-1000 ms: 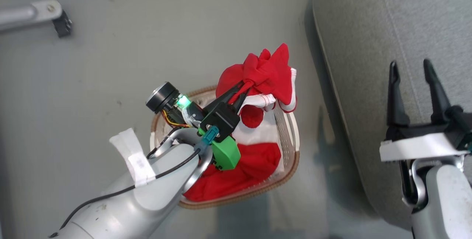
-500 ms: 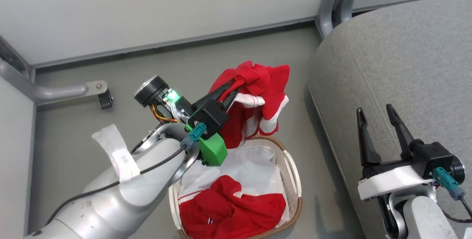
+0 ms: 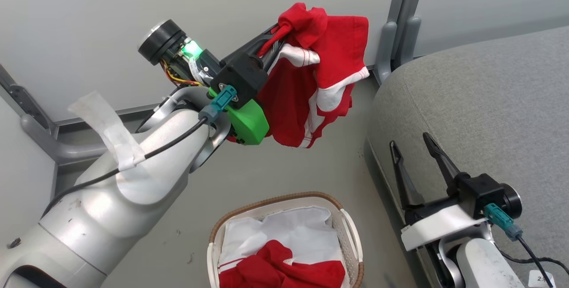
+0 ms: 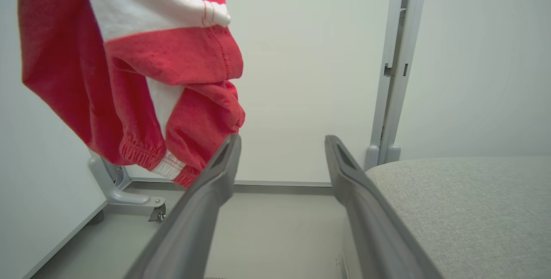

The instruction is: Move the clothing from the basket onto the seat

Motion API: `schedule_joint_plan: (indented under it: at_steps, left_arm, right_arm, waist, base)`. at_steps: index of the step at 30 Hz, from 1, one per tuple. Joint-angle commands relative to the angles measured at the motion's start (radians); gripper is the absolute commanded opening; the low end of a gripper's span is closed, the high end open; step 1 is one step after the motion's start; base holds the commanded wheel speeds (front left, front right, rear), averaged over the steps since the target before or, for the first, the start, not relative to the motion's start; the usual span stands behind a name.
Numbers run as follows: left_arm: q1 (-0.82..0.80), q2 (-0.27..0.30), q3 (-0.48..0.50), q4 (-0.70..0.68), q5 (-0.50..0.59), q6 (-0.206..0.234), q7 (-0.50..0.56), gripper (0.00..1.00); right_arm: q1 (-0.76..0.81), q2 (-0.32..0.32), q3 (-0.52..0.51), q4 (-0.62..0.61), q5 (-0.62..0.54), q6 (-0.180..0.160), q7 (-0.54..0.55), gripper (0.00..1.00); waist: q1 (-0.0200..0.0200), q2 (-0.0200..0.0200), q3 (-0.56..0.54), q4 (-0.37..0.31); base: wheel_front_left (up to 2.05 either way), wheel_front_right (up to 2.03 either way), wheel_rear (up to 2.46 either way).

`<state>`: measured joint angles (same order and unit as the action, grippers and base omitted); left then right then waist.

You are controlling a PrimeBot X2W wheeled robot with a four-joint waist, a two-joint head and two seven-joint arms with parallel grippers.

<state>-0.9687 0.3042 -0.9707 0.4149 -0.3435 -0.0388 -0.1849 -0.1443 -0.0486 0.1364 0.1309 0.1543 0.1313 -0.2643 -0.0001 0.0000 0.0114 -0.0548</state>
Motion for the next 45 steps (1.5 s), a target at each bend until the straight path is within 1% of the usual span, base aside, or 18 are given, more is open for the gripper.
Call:
schedule_joint_plan:
  at_steps: [1, 11, 15, 19, 25, 31, 32, 33, 34, 35, 43, 44, 45]
  left_arm:
    - [-0.015, 0.007, 0.008, -0.008, -0.007, 0.007, 0.005, 0.0]
    - [-0.01, -0.014, -0.002, -0.032, -0.024, 0.017, 0.026, 0.0]
    - [0.004, -0.023, -0.015, -0.043, -0.028, 0.019, 0.034, 0.0]
    - [0.02, -0.03, -0.031, -0.061, -0.033, 0.016, 0.044, 0.0]
    - [0.048, -0.036, -0.049, -0.086, -0.049, 0.016, 0.057, 0.0]
    - [0.071, -0.031, -0.053, -0.099, -0.062, 0.024, 0.053, 0.0]
    - [0.076, -0.031, -0.053, -0.102, -0.064, 0.026, 0.052, 0.0]
    - [0.08, -0.032, -0.052, -0.105, -0.067, 0.026, 0.051, 0.0]
    - [0.083, -0.033, -0.051, -0.107, -0.071, 0.028, 0.05, 0.0]
    - [0.086, -0.033, -0.05, -0.11, -0.074, 0.031, 0.049, 0.0]
    - [0.148, -0.027, -0.026, -0.111, -0.122, 0.059, 0.01, 0.0]
    - [0.16, -0.028, -0.022, -0.11, -0.129, 0.062, 0.003, 0.01]
    - [0.176, -0.028, -0.016, -0.107, -0.137, 0.068, -0.007, 0.16]
  right_arm:
    - [-0.014, -0.003, 0.011, 0.004, -0.005, -0.001, 0.0, 1.0]
    - [-0.118, -0.004, 0.162, 0.062, -0.027, -0.001, 0.0, 1.0]
    - [-0.172, -0.004, 0.203, 0.103, -0.032, -0.001, 0.0, 1.0]
    - [-0.221, -0.004, 0.197, 0.123, -0.06, -0.001, 0.0, 1.0]
    - [-0.261, -0.003, 0.152, 0.093, -0.083, -0.001, 0.0, 1.0]
    - [-0.275, -0.003, 0.13, 0.083, -0.072, -0.001, 0.0, 0.99]
    - [-0.278, -0.003, 0.131, 0.09, -0.066, -0.001, 0.0, 0.66]
    - [-0.282, -0.003, 0.132, 0.098, -0.061, -0.001, 0.0, 0.3]
    - [-0.286, -0.003, 0.134, 0.104, -0.057, -0.001, 0.0, 0.2]
    - [-0.29, -0.003, 0.137, 0.113, -0.054, -0.001, 0.0, 0.0]
    - [-0.307, -0.003, 0.144, 0.127, -0.047, -0.001, 0.0, 0.0]
    - [-0.307, -0.003, 0.142, 0.125, -0.047, -0.001, 0.0, 0.0]
    - [-0.308, -0.003, 0.139, 0.124, -0.048, -0.001, 0.0, 0.0]
  waist:
    - [0.0001, 0.0, -0.005, 0.002]
    - [0.0001, 0.0, -0.022, 0.026]
    - [0.0001, 0.0, -0.027, 0.039]
    - [0.0001, 0.0, -0.032, 0.054]
    - [0.0001, 0.0, -0.038, 0.069]
    - [0.0001, 0.0, -0.041, 0.072]
    - [0.0001, 0.0, -0.041, 0.072]
    - [0.0001, 0.0, -0.04, 0.072]
    - [0.0001, 0.0, -0.04, 0.072]
    - [0.0001, 0.0, -0.039, 0.072]
    - [0.0001, 0.0, -0.029, 0.07]
    - [0.0001, 0.0, -0.028, 0.07]
    - [0.0001, 0.0, -0.026, 0.07]
  base:
    - [0.0, 0.0, 0.0]
    - [0.0, 0.0, 0.0]
    - [0.0, 0.0, 0.0]
    - [0.0, 0.0, 0.0]
    - [0.0, 0.0, 0.0]
    - [0.0, 0.0, 0.0]
    - [0.0, 0.0, 0.0]
    - [0.0, 0.0, 0.0]
    - [0.0, 0.0, 0.0]
    - [0.0, 0.0, 0.0]
    - [0.0, 0.0, 0.0]
    - [0.0, 0.0, 0.0]
    - [0.0, 0.0, 0.0]
